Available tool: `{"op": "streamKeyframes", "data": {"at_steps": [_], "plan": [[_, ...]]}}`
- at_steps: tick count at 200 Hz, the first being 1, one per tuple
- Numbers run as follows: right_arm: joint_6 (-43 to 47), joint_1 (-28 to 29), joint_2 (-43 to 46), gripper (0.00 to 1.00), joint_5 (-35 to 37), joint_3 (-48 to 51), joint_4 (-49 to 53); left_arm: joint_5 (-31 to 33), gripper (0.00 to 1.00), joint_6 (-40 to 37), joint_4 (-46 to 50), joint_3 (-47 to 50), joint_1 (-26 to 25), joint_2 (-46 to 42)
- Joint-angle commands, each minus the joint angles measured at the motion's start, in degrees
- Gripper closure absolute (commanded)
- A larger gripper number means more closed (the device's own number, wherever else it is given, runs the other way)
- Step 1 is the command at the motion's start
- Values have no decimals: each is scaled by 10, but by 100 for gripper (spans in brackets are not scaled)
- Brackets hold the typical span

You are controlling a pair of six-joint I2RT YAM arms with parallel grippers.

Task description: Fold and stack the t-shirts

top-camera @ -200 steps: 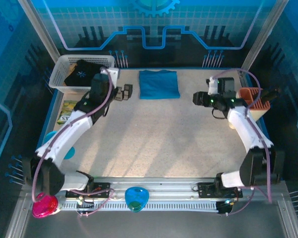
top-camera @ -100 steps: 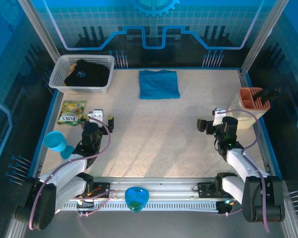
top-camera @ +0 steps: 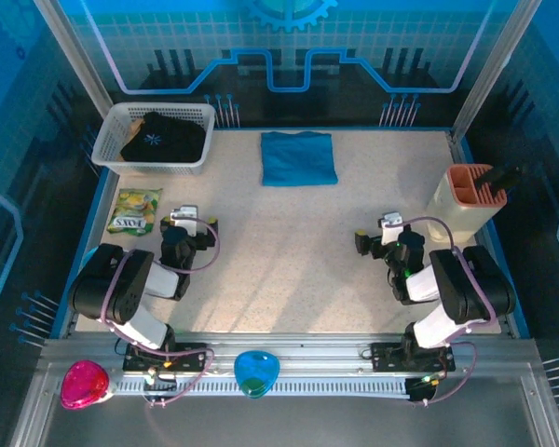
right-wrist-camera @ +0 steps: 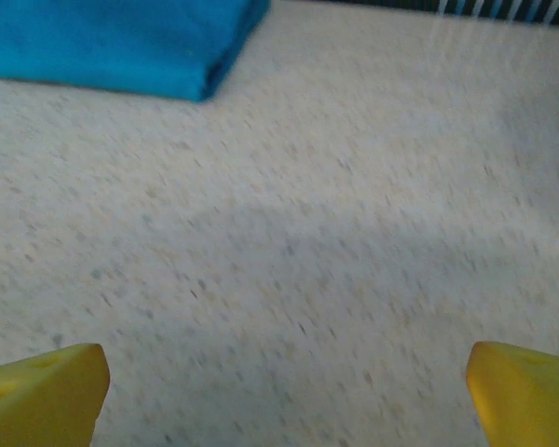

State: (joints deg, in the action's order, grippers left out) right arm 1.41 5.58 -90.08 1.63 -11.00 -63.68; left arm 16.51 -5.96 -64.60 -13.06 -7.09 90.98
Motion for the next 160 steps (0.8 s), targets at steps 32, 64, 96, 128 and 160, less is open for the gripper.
{"op": "streamKeyframes", "data": {"at_steps": [32,64,96,128,160], "plan": [[-12,-34,18,0,-18,-123,136,-135,0,59,122,-90,70,-21],[-13,-34,17,0,-18,-120,129,-133,1,60,121,-90,70,-21],[-11,-32,17,0,-16,-119,128,-133,1,59,120,-90,70,-21],[-10,-30,17,0,-12,-120,127,-133,1,59,121,-90,70,-21],[-10,-29,17,0,-10,-120,127,-132,0,59,121,-90,70,-21]]}}
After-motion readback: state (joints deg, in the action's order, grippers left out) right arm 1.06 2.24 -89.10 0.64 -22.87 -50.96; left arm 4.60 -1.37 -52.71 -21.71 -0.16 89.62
